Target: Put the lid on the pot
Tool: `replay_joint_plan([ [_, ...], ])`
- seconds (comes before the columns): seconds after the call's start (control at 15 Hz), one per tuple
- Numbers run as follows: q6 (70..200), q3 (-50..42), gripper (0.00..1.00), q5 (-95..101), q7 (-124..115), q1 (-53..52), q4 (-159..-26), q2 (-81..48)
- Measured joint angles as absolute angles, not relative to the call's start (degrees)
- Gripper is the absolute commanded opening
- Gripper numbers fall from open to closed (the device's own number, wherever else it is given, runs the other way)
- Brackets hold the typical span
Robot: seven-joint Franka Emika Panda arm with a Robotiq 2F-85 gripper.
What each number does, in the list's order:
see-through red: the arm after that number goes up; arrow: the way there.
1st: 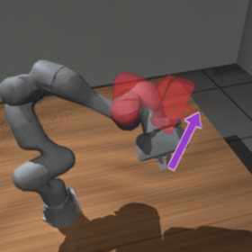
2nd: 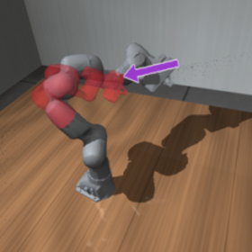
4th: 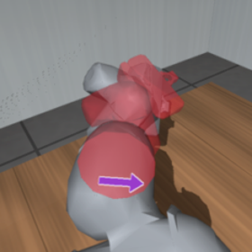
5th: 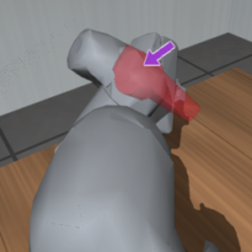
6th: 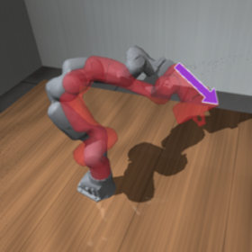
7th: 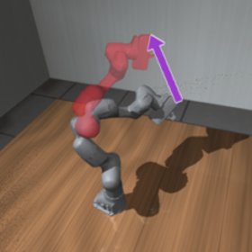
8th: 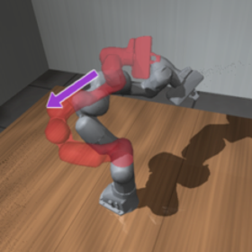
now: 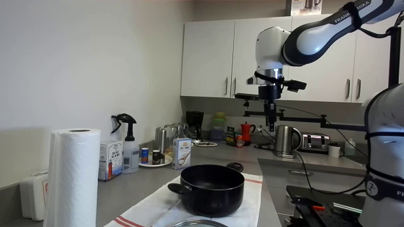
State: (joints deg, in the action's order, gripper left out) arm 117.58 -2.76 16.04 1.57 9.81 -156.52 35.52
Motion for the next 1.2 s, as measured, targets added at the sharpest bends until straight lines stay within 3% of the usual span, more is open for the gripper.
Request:
replay_joint_plan([
  [0.53,118.7,-2.7,1.00,16.0,1.7,7.7,-156.5,33.4],
  [1.2,132.6,0.5,1.00,15.1,5.9,-2.5,-154.8,18.3],
])
